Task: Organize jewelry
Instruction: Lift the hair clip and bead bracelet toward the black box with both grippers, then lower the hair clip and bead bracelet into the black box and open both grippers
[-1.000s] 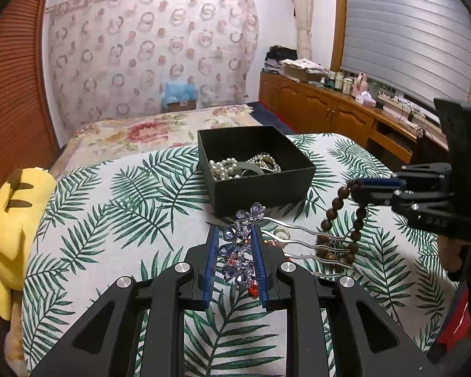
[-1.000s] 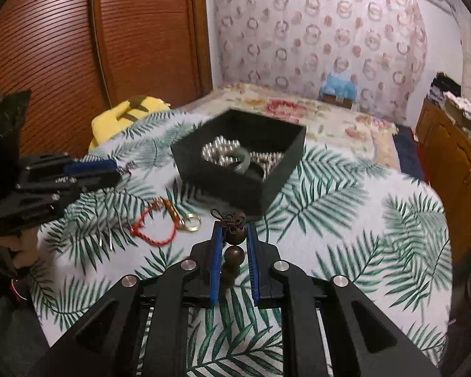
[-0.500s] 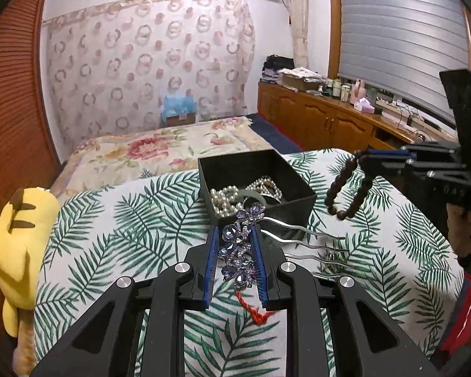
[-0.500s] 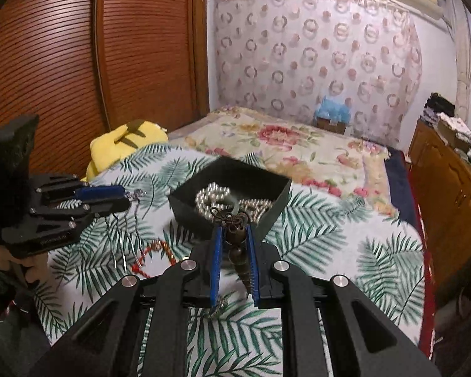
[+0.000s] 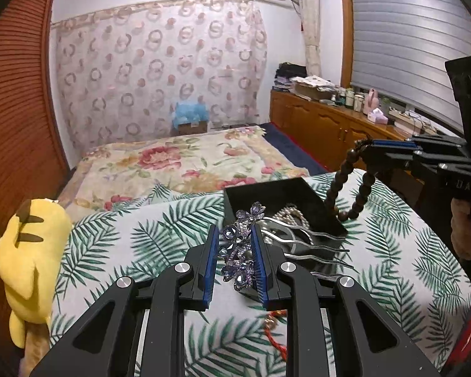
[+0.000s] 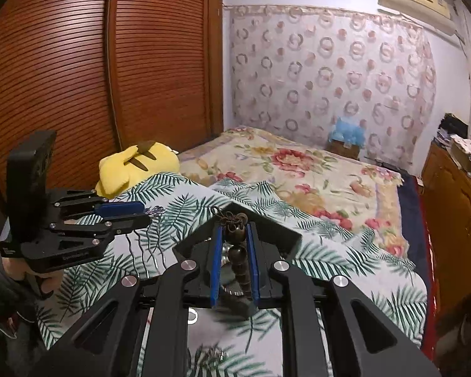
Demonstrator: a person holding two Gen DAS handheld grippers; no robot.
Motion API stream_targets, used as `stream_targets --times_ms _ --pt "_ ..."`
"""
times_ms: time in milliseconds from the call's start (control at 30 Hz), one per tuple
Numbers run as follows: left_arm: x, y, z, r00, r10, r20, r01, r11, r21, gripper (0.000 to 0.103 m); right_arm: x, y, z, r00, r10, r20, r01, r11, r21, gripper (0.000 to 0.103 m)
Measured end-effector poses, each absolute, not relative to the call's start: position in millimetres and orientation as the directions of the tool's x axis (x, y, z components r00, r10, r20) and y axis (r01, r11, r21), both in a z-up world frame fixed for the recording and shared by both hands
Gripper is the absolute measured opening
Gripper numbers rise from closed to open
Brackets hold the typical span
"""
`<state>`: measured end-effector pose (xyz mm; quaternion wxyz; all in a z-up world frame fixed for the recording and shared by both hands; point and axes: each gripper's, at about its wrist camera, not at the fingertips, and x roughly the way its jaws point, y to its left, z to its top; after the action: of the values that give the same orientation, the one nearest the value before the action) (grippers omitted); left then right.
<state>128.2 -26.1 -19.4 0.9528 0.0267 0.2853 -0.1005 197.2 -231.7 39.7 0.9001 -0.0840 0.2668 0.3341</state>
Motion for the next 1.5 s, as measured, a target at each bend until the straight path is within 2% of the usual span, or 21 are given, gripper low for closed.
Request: stream_targets --times_ms 167,400,467,533,600,967,1500 --pt "140.6 -19.3 -19.1 0.817 -0.163 -0.553 0.192 0.981 -0.005 0.02 215.9 -216.9 27.2 0.599 0.571 -0.561 -0.666 0.745 0.047 0.017" --pt "159.0 -17.6 -24.2 0.805 -0.161 -0.57 0.192 0.981 -0.006 0.02 240.3 -208.7 -16.8 0.539 0.541 -0.645 -0.656 0.751 0.082 0.018" --pt "164.1 -19.9 -26.2 0.801 -0.163 -0.576 0.196 0.981 -0.004 0.02 245.2 -213.2 -21.3 0.54 0.538 -0.647 -0.644 0.759 0.093 0.023" --pt "170.4 -21.9 -28.4 0.795 -0.167 -0.584 0.203 0.979 -0.003 0.02 249.1 -220.3 -23.2 0.556 0.528 -0.642 -0.625 0.775 0.096 0.045" --pt "175.8 -25.3 -29.1 0.791 -0.17 -0.588 0.211 0.977 0.001 0.02 253.2 -229.0 -23.4 0.573 0.522 -0.631 -0.606 0.789 0.103 0.052" --pt "208.4 -51.7 -38.5 0.765 -0.186 -0.617 0.263 0.964 0.037 0.02 268.4 -268.6 -42.6 0.649 0.441 -0.62 -0.501 0.861 0.088 0.052" --pt "227.8 -73.5 -47.8 0.744 -0.193 -0.64 0.286 0.957 0.043 0.021 273.7 -277.9 -54.1 0.64 0.442 -0.628 -0.494 0.863 0.103 0.052"
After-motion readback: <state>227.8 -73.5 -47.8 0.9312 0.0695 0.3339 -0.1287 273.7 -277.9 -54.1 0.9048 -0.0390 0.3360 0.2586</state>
